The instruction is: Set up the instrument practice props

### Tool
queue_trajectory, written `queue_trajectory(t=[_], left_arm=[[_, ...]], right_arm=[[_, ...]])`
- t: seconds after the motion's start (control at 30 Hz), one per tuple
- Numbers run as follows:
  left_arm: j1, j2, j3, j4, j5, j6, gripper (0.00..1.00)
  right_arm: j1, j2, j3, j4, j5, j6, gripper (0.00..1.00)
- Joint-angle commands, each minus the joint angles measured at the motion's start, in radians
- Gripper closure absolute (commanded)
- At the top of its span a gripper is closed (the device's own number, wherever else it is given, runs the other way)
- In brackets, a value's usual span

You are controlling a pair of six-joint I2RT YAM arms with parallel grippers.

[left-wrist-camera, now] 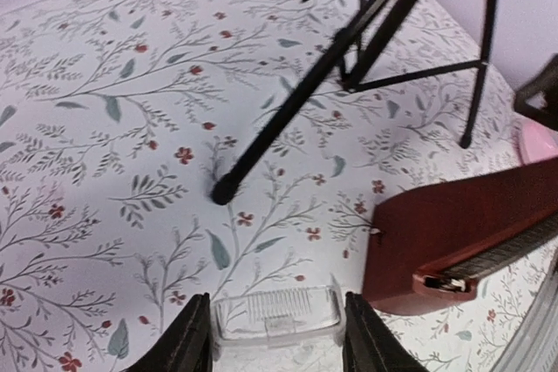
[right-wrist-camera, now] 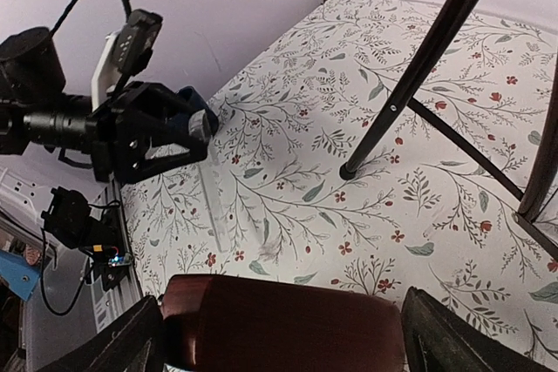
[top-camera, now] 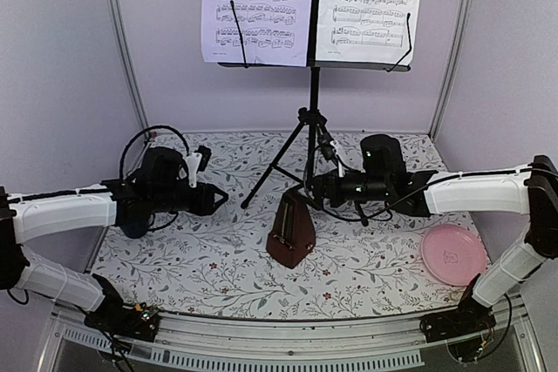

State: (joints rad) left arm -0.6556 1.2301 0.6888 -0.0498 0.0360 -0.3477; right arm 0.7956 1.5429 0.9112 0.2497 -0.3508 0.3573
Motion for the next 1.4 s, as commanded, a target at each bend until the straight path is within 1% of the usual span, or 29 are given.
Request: queue_trajectory(t=[0.0,0.17,0.27,0.43,0.53,0.6,0.63,0.73,0.77,0.8,0.83,0.9,0.97,1.03,1.1,1.13,1.2,1.27,1.3,1.37], left_arm=[[0.100,0.081,0.052,-0.162,-0.047,-0.062,0.94],[0.180,0.216,0.076,-0.142,-0.047,-0.061,0.93],[0.208,0.293,0.091,-0.126,-0.052,-0.053,0.93],[0.229,0.393,0.108,-0.092,-0.095,-0.048,0.92],[0.243,0.446,0.115,-0.069,-0.085,-0.048,0.88],[0.246,0.469,0.123,-0.076,-0.089,-0.047,0.80],[0.246,0.473,0.126,-0.079,-0.089,-0.047,0.72],[0.243,0.435,0.130,-0.093,-0.092,-0.046,0.40],[0.241,0.406,0.121,-0.090,-0.098,-0.049,0.33],[0.241,0.368,0.110,-0.084,-0.096,-0.050,0.29],[0.238,0.333,0.096,-0.072,-0.082,-0.048,0.27],[0.228,0.252,0.062,-0.032,-0.041,-0.034,0.25],[0.201,0.188,0.019,0.029,0.001,-0.017,0.25],[0.171,0.132,-0.040,0.122,0.058,-0.001,0.28],[0.141,0.099,-0.123,0.248,0.114,0.003,0.33],[0.125,0.090,-0.159,0.340,0.144,0.002,0.35],[0.091,0.096,-0.212,0.466,0.186,0.004,0.40],[0.051,0.128,-0.228,0.531,0.192,0.001,0.44],[0.035,0.153,-0.228,0.550,0.193,0.001,0.45],[0.008,0.198,-0.217,0.561,0.183,-0.003,0.46]], right_arm=[[0.012,-0.060,0.012,-0.086,0.005,-0.041,0.04],[0.011,-0.125,0.004,-0.099,0.008,-0.022,0.00],[0.010,-0.159,-0.022,-0.111,0.018,-0.003,0.01],[0.006,-0.217,-0.138,-0.111,0.019,0.051,0.00],[0.004,-0.236,-0.194,-0.113,0.017,0.079,0.00],[0.006,-0.245,-0.216,-0.126,0.015,0.094,0.01],[0.004,-0.250,-0.226,-0.133,0.016,0.103,0.01],[0.005,-0.268,-0.265,-0.144,0.023,0.128,0.02],[0.004,-0.273,-0.282,-0.145,0.026,0.141,0.03],[0.004,-0.275,-0.301,-0.144,0.029,0.150,0.04],[0.006,-0.274,-0.317,-0.141,0.031,0.164,0.05],[0.006,-0.262,-0.341,-0.136,0.036,0.183,0.07],[0.007,-0.237,-0.351,-0.114,0.044,0.199,0.10],[0.010,-0.196,-0.339,-0.083,0.039,0.210,0.14],[0.017,-0.142,-0.311,-0.059,0.037,0.218,0.23],[0.021,-0.114,-0.297,-0.040,0.037,0.221,0.29],[0.032,-0.052,-0.266,-0.019,0.041,0.232,0.39],[0.037,0.008,-0.231,-0.011,0.044,0.241,0.47],[0.037,0.033,-0.217,-0.006,0.043,0.246,0.49],[0.038,0.078,-0.191,-0.001,0.049,0.247,0.51]])
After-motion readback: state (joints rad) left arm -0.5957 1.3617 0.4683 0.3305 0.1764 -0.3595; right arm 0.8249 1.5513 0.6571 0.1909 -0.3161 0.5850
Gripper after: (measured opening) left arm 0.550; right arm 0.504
